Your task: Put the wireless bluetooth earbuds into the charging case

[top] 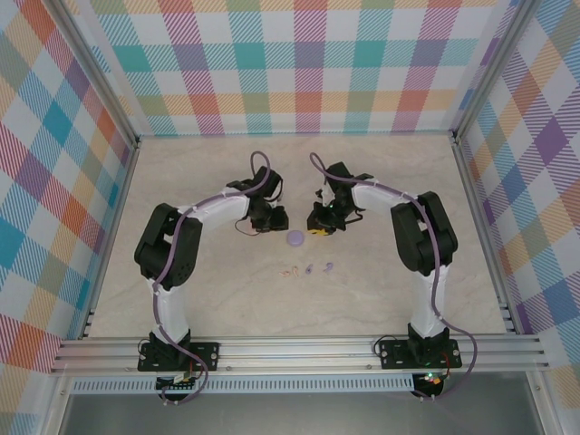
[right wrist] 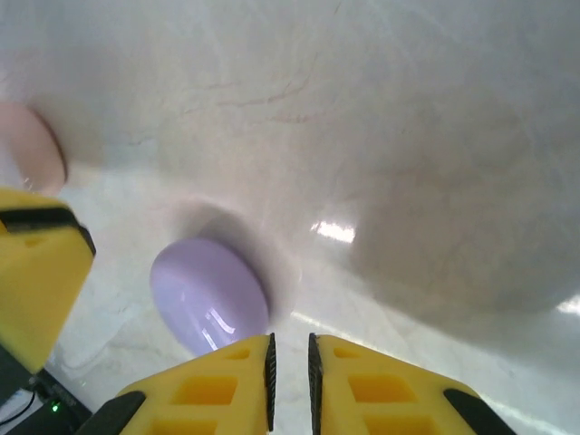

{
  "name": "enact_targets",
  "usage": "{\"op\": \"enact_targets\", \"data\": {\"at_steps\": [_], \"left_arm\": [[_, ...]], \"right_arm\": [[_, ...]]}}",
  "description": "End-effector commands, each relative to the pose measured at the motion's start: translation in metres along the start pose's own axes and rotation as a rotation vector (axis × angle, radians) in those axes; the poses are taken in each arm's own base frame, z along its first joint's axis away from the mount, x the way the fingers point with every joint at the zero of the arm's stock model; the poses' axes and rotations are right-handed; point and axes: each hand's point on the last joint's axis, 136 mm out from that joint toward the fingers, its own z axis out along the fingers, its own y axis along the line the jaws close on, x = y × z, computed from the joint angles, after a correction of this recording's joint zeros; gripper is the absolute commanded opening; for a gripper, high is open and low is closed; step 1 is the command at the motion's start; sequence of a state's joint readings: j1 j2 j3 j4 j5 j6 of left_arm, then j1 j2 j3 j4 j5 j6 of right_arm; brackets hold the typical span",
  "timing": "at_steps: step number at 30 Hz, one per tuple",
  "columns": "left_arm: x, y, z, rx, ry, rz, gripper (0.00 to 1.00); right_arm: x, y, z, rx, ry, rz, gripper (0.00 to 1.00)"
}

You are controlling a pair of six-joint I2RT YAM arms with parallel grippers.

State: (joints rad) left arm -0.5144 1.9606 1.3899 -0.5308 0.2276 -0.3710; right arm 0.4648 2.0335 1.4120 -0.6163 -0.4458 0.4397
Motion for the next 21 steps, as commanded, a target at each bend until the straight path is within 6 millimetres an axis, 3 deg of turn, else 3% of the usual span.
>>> {"op": "enact_targets", "data": {"at_steps": [1,11,21], "left_arm": [[-0.005,-0.010,0.009,0.058,0.042,0.041,0.25],[-0.005,-0.011,0.032,0.072,0.100,0.029,0.22],[0.016,0.001,0.027,0.044,0.124,0.001,0.21]], "right_arm": [[0.027,0.009,-0.002,-0.024,0.072,-0.062,0.21],[0.041,0.016,0.014,-0.029,0.111,-0.076,0.20],[0.029,0.009,0.024,0.014,0.088,-0.033,0.20]]}}
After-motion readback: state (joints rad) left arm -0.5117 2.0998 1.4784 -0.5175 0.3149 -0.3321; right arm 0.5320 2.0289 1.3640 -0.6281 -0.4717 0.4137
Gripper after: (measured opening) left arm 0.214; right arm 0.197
